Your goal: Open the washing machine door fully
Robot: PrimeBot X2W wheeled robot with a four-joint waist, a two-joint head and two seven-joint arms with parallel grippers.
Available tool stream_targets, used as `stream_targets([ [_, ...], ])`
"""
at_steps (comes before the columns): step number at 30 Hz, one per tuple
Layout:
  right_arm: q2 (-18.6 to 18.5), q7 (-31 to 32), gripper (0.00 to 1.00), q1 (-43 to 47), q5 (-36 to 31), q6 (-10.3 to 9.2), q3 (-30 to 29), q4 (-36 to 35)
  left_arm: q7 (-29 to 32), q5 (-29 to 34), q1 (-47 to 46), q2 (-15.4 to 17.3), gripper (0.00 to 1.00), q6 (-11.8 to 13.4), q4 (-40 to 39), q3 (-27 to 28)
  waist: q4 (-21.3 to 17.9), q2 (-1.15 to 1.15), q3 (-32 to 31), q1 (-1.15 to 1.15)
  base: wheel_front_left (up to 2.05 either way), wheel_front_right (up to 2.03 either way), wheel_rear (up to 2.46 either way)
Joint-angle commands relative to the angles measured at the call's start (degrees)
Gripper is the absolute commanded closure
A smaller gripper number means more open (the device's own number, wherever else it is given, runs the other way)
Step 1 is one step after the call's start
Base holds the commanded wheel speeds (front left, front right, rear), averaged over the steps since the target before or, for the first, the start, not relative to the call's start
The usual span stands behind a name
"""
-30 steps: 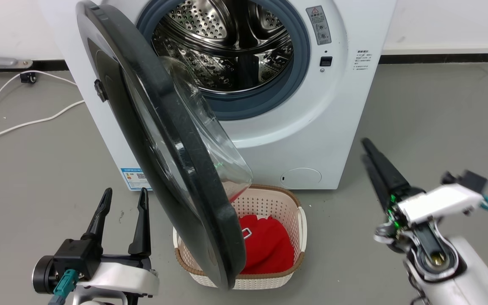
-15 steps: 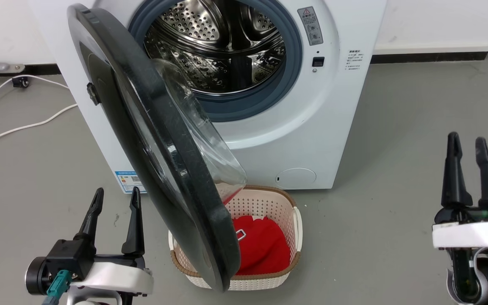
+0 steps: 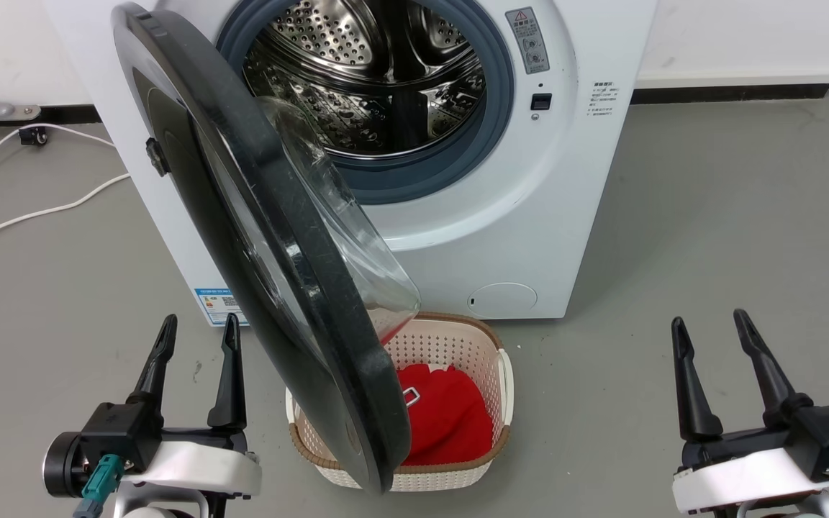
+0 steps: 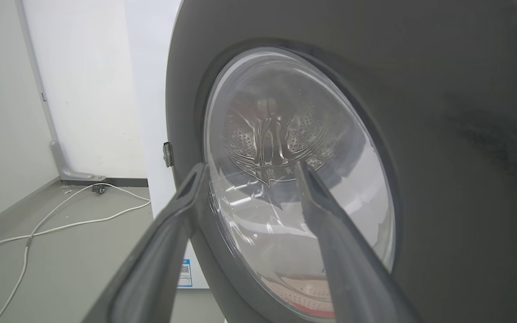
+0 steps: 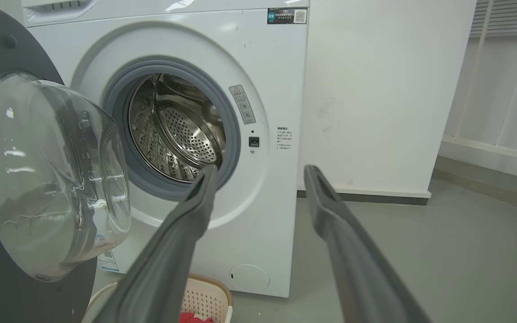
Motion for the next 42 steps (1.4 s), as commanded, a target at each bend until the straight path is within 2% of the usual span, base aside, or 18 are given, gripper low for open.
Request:
stream_targets([
  [1, 0.2, -0.08, 0.0, 0.35, 0.38, -0.04, 0.02, 0.61, -0.13, 0.27, -0.48, 0.02, 0.0, 0.0, 0.03, -0.07, -0.02, 0.0, -0.03, 0.0, 0.0, 0.0, 0.0],
  [10, 0.21, -0.11, 0.0, -1.56, 1.79, -0.04, -0.78, 2.49, -0.13, 0.42, -0.54, -0.01, 0.0, 0.0, -0.4, -0.19, -0.25, 0.0, 0.47, 0.0, 0.0, 0.0, 0.0],
  [11, 0.21, -0.11, 0.0, -1.55, 1.81, -0.04, -0.8, 2.45, -0.13, 0.09, -0.59, 0.03, 0.98, 0.0, -0.42, -0.42, -0.27, 0.0, 0.51, 0.0, 0.0, 0.0, 0.0],
  [21, 0.22, -0.12, 0.0, -1.03, 3.0, -0.04, -1.11, 2.66, -0.13, -0.47, -1.66, 0.15, 1.0, 0.0, -4.27, 0.98, -0.24, 0.0, 0.64, 0.0, 0.0, 0.0, 0.0],
  [26, 0.22, -0.12, 0.0, -0.58, 3.56, -0.04, -1.31, 2.95, -0.13, 0.43, -3.83, -0.08, 1.0, 0.06, -13.02, 2.82, 0.04, 0.0, 0.42, 0.0, 0.0, 0.0, 0.0],
  [30, 0.22, -0.12, 0.0, -0.44, 3.97, -0.04, -1.36, 3.23, -0.12, 1.26, -6.25, -0.18, 1.0, 0.11, -22.78, 2.11, 0.07, 0.0, 0.19, 0.0, 0.0, 0.0, 0.0],
  [36, 0.22, -0.12, 0.0, -0.31, 4.66, -0.04, -1.33, 3.77, -0.12, 1.3, -7.64, 0.78, 1.0, 0.04, -32.51, -6.22, -0.36, 0.0, -0.11, 0.0, 0.0, 0.0, 0.0],
  [42, 0.22, -0.12, 0.0, 0.1, 5.15, -0.04, -1.29, 4.22, -0.12, -1.07, -4.94, 3.96, 1.0, 0.02, -32.11, -19.19, -0.8, 0.0, -0.32, 0.0, 0.0, 0.0, 0.0],
])
